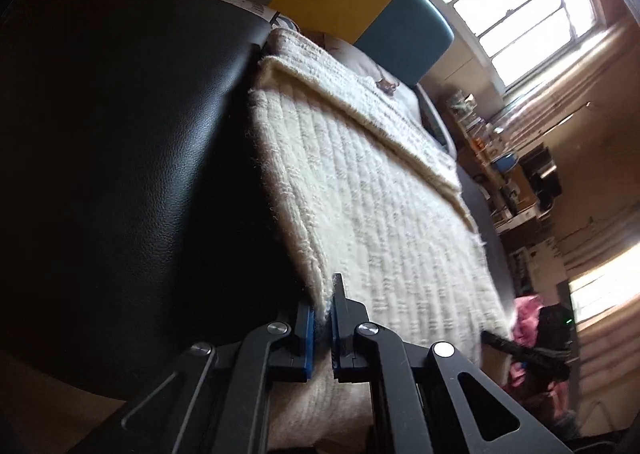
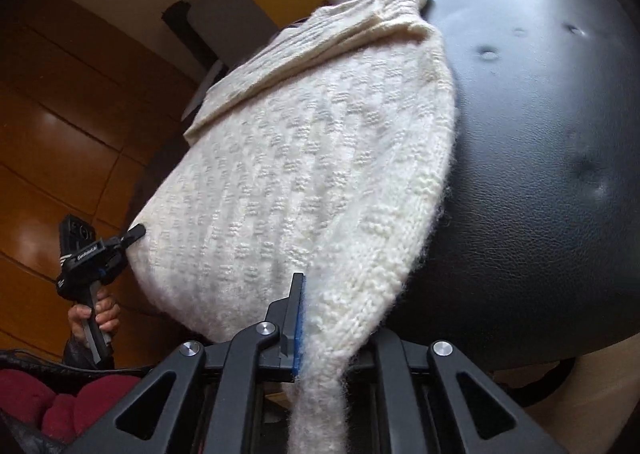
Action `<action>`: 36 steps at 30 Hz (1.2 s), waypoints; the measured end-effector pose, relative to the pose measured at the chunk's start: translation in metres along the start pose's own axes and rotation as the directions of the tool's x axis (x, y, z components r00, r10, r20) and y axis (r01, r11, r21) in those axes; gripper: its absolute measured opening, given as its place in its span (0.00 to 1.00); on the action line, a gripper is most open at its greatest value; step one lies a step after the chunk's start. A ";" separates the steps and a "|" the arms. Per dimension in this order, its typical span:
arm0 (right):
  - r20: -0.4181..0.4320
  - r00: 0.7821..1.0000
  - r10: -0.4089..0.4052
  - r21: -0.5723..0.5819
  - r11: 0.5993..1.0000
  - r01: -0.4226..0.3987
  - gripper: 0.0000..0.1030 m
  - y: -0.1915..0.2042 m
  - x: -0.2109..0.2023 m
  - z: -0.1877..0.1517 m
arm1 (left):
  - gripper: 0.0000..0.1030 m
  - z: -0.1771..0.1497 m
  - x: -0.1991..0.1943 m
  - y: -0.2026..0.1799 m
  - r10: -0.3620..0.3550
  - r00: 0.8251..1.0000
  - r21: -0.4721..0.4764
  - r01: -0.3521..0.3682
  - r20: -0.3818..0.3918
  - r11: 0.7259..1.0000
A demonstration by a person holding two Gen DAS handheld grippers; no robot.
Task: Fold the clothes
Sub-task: 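Grasp the sweater edge with both grippers and lift it to fold over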
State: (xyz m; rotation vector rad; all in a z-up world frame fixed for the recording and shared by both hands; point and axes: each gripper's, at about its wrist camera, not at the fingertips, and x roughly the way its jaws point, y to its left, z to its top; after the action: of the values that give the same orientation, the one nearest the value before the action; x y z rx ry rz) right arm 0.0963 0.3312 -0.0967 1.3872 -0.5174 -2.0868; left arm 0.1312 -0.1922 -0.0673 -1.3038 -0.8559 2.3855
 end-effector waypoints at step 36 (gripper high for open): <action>0.222 0.928 0.301 0.094 0.940 -0.327 0.09 -0.013 0.056 0.233 | 0.06 0.209 0.074 -0.015 -0.514 0.838 -0.181 0.543 0.184 0.820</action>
State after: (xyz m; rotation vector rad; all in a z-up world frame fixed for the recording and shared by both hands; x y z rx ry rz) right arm -0.1386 0.3059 -0.0538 1.0760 -0.9131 -1.9656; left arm -0.0842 -0.2180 -0.0201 -0.8297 -1.3598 1.9736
